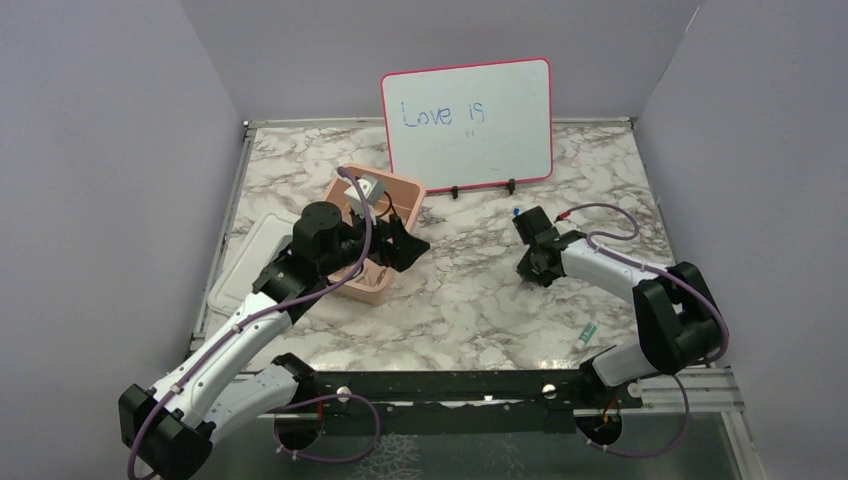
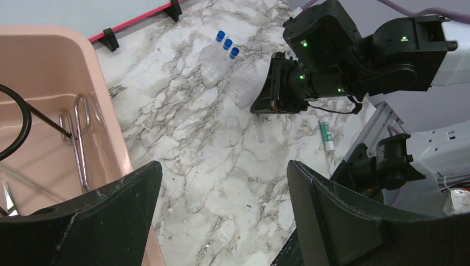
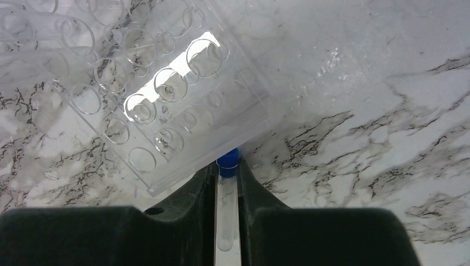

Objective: Organize the chemistry lab equipment

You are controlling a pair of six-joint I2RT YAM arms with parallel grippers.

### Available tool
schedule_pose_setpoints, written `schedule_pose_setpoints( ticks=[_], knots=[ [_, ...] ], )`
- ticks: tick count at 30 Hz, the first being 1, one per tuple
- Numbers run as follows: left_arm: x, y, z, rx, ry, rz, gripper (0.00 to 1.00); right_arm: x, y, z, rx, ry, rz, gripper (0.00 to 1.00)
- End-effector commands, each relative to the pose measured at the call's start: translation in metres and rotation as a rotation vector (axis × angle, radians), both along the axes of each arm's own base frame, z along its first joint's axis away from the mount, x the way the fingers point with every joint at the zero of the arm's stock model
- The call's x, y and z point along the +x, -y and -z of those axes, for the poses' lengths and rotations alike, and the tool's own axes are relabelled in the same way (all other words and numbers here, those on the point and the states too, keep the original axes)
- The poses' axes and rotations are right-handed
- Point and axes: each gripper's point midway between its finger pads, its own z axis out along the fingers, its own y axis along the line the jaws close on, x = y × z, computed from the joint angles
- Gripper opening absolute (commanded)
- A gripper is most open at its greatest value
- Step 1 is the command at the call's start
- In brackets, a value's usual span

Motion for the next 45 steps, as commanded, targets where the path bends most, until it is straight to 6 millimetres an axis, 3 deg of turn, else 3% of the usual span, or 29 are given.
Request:
schedule_pose_setpoints(
  ticks=[1, 4, 9, 14, 15, 16, 17, 21, 26, 30, 33, 39, 45],
  knots=[
    [0.003, 0.0, 0.005, 0.006, -0.002, -0.001, 0.85, -0.007, 0.005, -0.012, 0.015, 0.021, 0.016, 0.13],
    [0.002, 0.005, 0.007, -0.01, -0.028, 0.019, 0.85, -0.006, -0.002, -0.033, 0.064, 0.074, -0.019, 0.12],
    [-0.002, 0.018, -0.005, -0.112, -0.103, 0.045, 0.84, -0.001, -0.029, -0.087, 0.236, 0.285, -0.174, 0.09],
    [0.0, 0.033, -0.012, -0.22, -0.166, 0.063, 0.85, -0.002, -0.055, -0.156, 0.389, 0.564, -0.365, 0.1],
    [0.0, 0.037, -0.012, -0.238, -0.188, 0.066, 0.87, -0.004, -0.061, -0.17, 0.423, 0.612, -0.406, 0.1],
    [0.001, 0.042, -0.011, -0.257, -0.214, 0.06, 0.96, -0.006, -0.065, -0.184, 0.451, 0.664, -0.433, 0.1],
    [0.003, 0.047, -0.011, -0.272, -0.23, 0.057, 0.98, -0.008, -0.07, -0.197, 0.478, 0.71, -0.468, 0.1],
    [-0.004, 0.075, -0.016, -0.299, -0.22, 0.104, 0.99, -0.019, -0.084, -0.236, 0.589, 0.838, -0.55, 0.1],
    [-0.02, 0.117, -0.021, -0.28, -0.168, 0.17, 0.99, -0.028, -0.099, -0.252, 0.685, 0.874, -0.628, 0.1],
    [-0.02, 0.133, -0.025, -0.314, -0.168, 0.181, 0.99, -0.037, -0.106, -0.254, 0.753, 0.883, -0.665, 0.1],
    [-0.013, 0.137, -0.021, -0.323, -0.206, 0.156, 0.88, -0.042, -0.108, -0.255, 0.781, 0.887, -0.672, 0.1],
    [-0.014, 0.147, -0.012, -0.322, -0.261, 0.174, 0.58, -0.046, -0.109, -0.259, 0.804, 0.903, -0.68, 0.1],
    [-0.029, 0.151, -0.011, -0.306, -0.254, 0.266, 0.42, -0.044, -0.109, -0.26, 0.798, 0.902, -0.68, 0.1]
  ],
)
